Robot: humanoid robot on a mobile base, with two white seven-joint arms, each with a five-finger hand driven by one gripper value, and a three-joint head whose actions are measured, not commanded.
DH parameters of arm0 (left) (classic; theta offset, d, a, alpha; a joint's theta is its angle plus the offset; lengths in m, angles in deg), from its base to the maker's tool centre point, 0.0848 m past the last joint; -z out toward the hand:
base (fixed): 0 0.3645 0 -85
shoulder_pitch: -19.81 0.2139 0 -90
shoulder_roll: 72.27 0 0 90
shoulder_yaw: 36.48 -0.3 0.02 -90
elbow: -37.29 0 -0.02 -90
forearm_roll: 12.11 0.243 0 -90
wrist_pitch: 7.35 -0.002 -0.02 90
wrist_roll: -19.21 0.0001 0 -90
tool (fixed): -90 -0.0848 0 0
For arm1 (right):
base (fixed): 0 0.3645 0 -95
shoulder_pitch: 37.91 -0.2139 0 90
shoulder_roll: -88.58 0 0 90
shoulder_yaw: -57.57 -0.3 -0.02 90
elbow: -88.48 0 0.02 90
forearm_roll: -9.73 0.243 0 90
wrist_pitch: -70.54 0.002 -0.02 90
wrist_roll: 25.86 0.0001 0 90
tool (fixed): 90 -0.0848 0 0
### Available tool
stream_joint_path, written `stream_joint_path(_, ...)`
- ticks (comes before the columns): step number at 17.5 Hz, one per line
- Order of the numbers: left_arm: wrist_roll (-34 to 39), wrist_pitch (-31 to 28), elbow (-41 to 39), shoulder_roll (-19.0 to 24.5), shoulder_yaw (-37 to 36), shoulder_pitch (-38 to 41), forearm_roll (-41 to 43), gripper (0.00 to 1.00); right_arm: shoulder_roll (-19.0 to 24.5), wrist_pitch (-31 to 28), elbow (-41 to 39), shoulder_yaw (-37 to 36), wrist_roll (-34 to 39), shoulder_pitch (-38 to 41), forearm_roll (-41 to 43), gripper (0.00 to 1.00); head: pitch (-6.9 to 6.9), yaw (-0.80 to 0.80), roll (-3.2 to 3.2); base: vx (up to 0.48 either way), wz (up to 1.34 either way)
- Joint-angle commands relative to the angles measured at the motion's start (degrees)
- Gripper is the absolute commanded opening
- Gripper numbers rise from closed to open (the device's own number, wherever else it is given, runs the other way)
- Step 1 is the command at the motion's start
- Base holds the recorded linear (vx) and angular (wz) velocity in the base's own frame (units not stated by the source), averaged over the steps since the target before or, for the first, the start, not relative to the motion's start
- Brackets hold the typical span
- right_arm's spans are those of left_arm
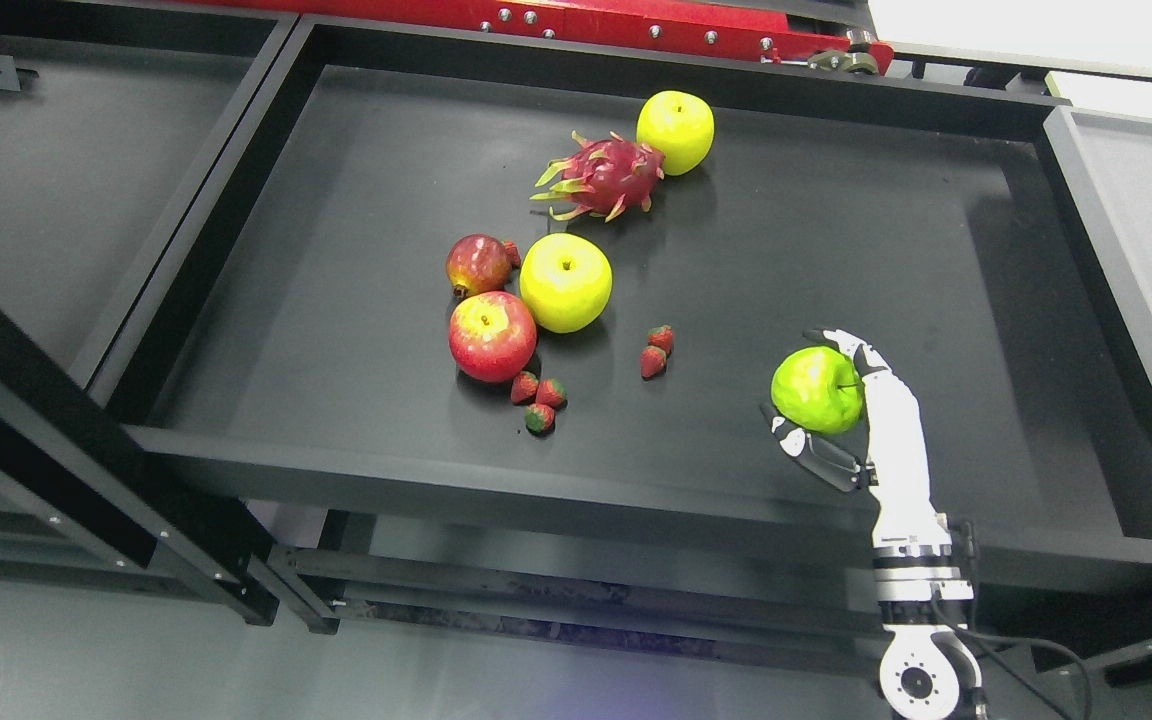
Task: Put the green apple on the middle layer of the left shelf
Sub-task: 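Lower the green apple onto the black shelf tray near the other fruit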
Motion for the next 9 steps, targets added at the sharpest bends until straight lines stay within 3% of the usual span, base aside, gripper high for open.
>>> stream_joint_path(1,0.01,0.03,-0.03,1.0,0.05,0.0,0.0,1.0,-1.0,-3.48,5.13,0.59,6.54,-6.4,-1.31,0.0,0.0,0.0,0.0,0.132,-0.04)
stream_joint_path(5,0.01,0.03,-0.03,1.0,0.05,0.0,0.0,1.0,-1.0,-6.9,17.88,0.94,7.98,-15.29,-5.27,0.0,0.0,0.0,0.0,0.146,0.03)
stream_joint_path(9,0.01,0.03,-0.03,1.0,0.05,0.0,0.0,1.0,-1.05,-13.49,28.7,0.85,7.89,-19.35,-6.32,0.01,0.0,0.0,0.0,0.149,0.08)
